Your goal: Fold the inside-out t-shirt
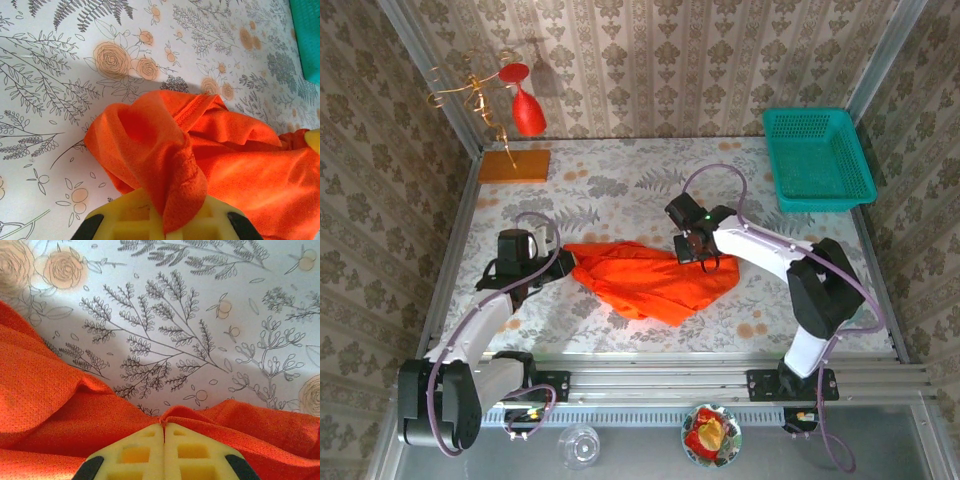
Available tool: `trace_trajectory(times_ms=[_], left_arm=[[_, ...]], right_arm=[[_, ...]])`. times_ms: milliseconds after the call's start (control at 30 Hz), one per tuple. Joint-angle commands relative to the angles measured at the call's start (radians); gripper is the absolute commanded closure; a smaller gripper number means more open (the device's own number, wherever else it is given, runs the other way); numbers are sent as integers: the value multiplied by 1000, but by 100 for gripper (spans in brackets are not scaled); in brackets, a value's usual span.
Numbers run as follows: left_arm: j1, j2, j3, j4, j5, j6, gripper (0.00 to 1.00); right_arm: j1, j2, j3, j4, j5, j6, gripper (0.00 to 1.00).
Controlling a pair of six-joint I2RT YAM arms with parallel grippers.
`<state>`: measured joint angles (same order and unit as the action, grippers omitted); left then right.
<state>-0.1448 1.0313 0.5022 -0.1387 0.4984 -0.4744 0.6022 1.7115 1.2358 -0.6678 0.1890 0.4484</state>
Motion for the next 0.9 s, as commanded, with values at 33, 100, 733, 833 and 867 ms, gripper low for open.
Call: trace_trajectory(times_ms=[33,100,733,833,867], left_arm=[[-5,-14,13,1,-6,19,100],[-2,-11,41,-10,-6,27,100],[264,-115,269,-161,-21,80,100],[276,-136,164,-163,-65,52,100],[277,-140,124,-162,-72,35,100]], right_arm=[[-26,-118,62,32,44,2,100],[-42,-160,93,42,48,-13,100],[-299,-681,125,33,300,-103,100],[-411,-733,-58,-9,197,-9,100],[-441,-748,-126,-21,160,27,100]])
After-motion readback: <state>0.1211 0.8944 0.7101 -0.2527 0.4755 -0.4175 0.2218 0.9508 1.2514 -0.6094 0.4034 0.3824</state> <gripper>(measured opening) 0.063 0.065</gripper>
